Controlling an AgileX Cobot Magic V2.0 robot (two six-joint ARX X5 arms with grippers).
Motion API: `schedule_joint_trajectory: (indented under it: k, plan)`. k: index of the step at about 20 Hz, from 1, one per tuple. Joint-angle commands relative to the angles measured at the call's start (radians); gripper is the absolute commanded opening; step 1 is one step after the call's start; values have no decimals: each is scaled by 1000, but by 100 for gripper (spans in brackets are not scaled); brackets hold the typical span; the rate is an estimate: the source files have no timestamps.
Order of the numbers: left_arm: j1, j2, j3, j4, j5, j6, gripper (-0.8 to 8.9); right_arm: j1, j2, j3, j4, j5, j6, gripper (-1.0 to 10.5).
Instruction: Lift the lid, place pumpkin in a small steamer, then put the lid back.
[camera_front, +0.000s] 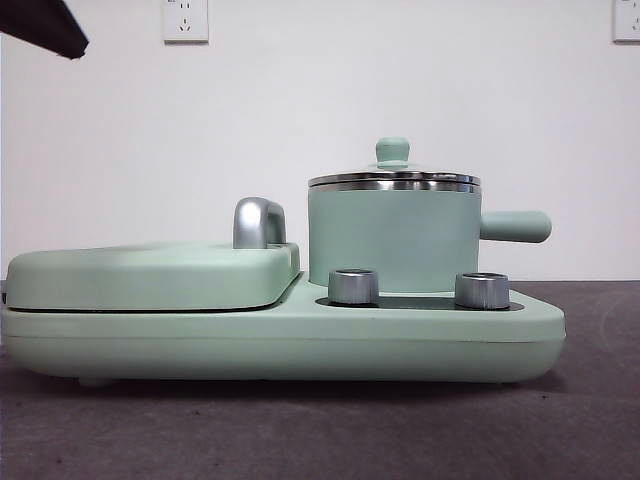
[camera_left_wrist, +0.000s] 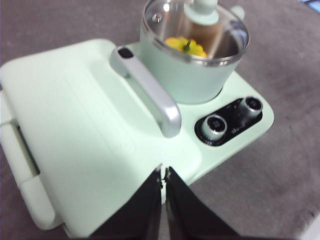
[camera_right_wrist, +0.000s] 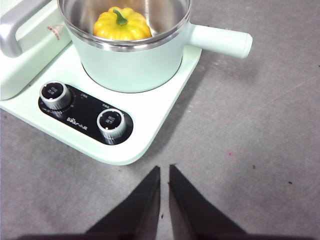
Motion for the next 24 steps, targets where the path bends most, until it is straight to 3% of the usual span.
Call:
schedule_joint_trajectory:
  k: [1, 9, 12, 16, 20, 24]
  plan:
    - [-5, 1, 9, 11, 2, 19, 7, 7, 2, 5, 7, 0, 10, 19]
    - [6, -65, -47, 34, 1, 14, 7, 7, 2, 5, 7, 0, 10, 19]
    - [132, -344, -352, 275, -95, 23, 7, 7, 2, 5, 8, 0, 10, 19]
    - [322, -601, -634, 376, -249, 26, 7, 7, 2, 5, 8, 0, 10, 19]
    - [470, -730, -787, 458, -272, 7, 7, 7, 2, 5, 8, 0, 10, 19]
    - [536, -727, -785, 471, -269, 11, 7, 7, 2, 5, 10, 0, 10, 19]
